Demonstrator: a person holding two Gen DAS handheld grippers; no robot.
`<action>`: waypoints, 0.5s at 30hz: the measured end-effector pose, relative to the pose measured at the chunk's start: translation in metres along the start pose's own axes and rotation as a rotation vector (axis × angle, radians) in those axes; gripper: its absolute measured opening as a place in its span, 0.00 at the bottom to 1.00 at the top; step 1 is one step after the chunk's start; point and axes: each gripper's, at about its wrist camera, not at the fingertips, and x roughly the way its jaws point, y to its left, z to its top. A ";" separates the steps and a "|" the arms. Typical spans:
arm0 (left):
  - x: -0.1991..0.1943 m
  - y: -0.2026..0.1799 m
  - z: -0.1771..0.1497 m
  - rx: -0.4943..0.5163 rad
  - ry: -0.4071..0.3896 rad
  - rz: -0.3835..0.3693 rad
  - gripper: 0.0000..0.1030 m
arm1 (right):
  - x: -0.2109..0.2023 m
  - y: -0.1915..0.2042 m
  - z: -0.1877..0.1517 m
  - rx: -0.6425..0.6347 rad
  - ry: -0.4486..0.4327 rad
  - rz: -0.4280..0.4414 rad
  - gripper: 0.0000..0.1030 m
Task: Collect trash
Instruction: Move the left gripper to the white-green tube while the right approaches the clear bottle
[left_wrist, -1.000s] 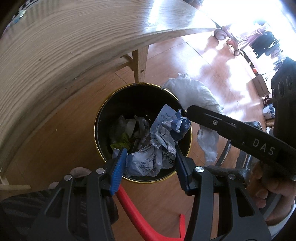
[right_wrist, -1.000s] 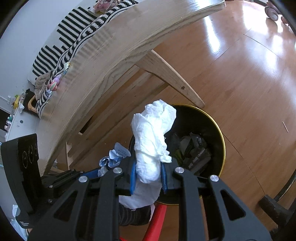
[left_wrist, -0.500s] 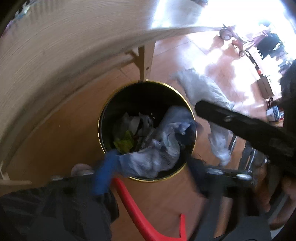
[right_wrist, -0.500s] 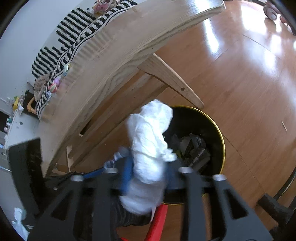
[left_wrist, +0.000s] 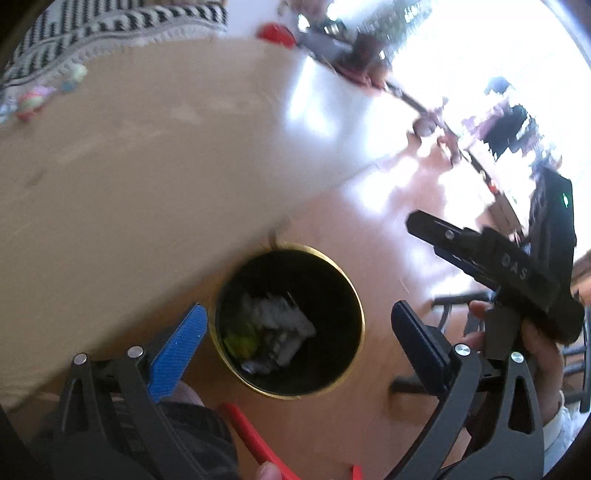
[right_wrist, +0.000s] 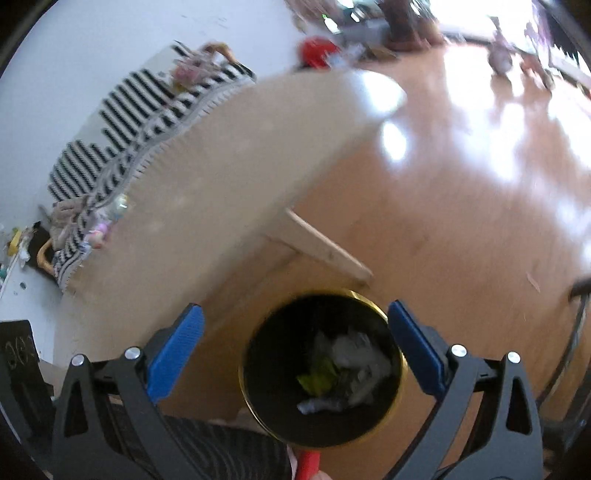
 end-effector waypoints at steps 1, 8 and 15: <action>-0.011 0.010 0.005 -0.019 -0.034 0.016 0.94 | -0.001 0.011 0.004 -0.026 -0.016 0.028 0.93; -0.084 0.130 0.020 -0.208 -0.190 0.241 0.94 | 0.028 0.109 0.027 -0.267 0.010 0.133 0.93; -0.147 0.270 0.046 -0.369 -0.203 0.493 0.94 | 0.081 0.207 0.048 -0.438 0.051 0.145 0.93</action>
